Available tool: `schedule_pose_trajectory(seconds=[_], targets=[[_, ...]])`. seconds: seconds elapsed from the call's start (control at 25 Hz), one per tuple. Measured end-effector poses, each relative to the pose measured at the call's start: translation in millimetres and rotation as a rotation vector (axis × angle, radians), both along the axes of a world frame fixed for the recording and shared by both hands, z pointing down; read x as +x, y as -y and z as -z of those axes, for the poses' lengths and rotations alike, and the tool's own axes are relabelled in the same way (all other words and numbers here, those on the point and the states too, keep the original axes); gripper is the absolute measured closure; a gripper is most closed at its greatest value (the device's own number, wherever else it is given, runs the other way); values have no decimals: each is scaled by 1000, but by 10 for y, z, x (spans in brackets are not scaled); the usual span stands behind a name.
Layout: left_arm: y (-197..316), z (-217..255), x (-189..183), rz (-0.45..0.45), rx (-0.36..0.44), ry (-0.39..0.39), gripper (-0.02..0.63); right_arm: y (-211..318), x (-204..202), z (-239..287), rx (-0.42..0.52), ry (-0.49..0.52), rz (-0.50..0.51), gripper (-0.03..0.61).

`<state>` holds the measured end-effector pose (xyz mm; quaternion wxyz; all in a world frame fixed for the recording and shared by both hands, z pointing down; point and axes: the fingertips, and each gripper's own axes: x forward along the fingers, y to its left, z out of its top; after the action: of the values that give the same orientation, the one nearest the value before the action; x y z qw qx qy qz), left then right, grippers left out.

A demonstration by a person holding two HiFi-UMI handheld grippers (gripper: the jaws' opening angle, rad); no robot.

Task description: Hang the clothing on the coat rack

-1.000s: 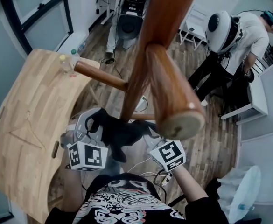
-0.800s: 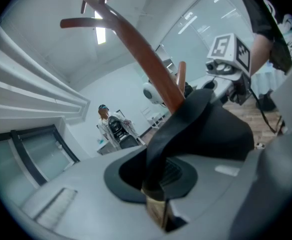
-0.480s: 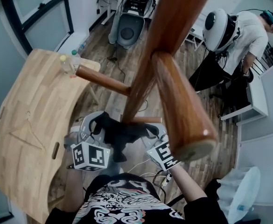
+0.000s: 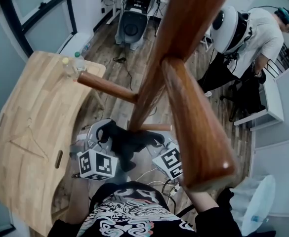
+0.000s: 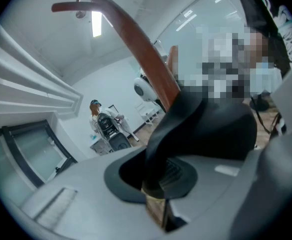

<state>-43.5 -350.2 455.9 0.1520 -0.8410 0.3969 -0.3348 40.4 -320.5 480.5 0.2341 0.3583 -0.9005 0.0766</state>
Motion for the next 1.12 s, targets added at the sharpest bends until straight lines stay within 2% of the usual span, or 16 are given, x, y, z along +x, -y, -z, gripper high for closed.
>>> schedule_pose_trajectory(seconds=[0.24,0.84,1.12], targets=[[-19,-102,-18,-7,-23,13,607,-6,-6,-164,1,-29,35,565],[-127,-346,-16,-32,-81,31,607,-54,-102,-190,-17,-41,46,565],[-184,-435,28,-63,-90,81,601,-102,-47,-211,-16,-67,39,560]])
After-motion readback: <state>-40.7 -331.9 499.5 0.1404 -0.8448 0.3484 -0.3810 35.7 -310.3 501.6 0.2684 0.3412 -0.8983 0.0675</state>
